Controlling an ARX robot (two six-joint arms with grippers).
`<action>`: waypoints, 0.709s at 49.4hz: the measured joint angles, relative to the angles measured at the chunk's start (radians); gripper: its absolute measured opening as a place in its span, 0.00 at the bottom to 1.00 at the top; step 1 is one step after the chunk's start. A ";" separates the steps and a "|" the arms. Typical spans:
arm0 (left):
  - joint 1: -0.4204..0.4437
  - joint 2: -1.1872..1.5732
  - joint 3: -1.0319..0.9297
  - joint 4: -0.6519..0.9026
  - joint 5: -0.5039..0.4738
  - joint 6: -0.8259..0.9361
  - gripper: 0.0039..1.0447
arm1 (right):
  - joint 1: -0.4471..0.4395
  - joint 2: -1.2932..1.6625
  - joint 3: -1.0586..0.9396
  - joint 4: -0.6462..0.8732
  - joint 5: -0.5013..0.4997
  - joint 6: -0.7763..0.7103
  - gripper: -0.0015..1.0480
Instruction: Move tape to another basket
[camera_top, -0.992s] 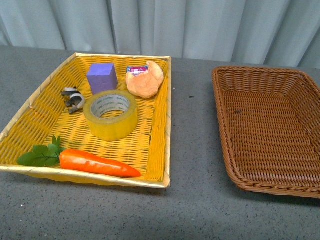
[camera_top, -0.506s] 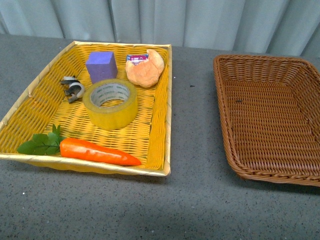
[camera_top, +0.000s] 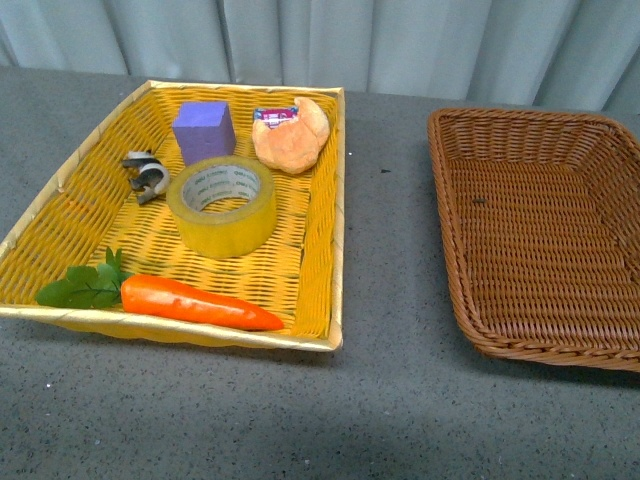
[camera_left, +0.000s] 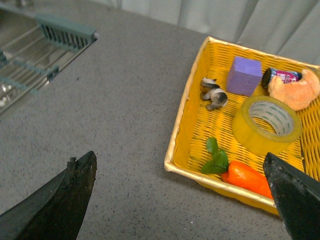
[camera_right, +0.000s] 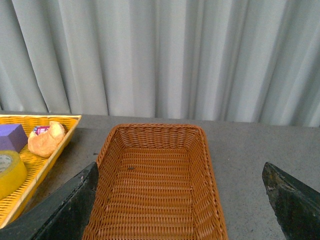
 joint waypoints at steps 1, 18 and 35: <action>0.006 0.025 0.006 0.019 0.008 -0.005 0.94 | 0.000 0.000 0.000 0.000 0.000 0.000 0.91; 0.031 0.934 0.469 0.257 0.144 -0.056 0.94 | 0.000 0.000 0.000 0.000 0.000 0.000 0.91; -0.062 1.362 0.832 0.127 0.174 -0.064 0.94 | 0.000 0.000 0.000 0.000 0.000 0.000 0.91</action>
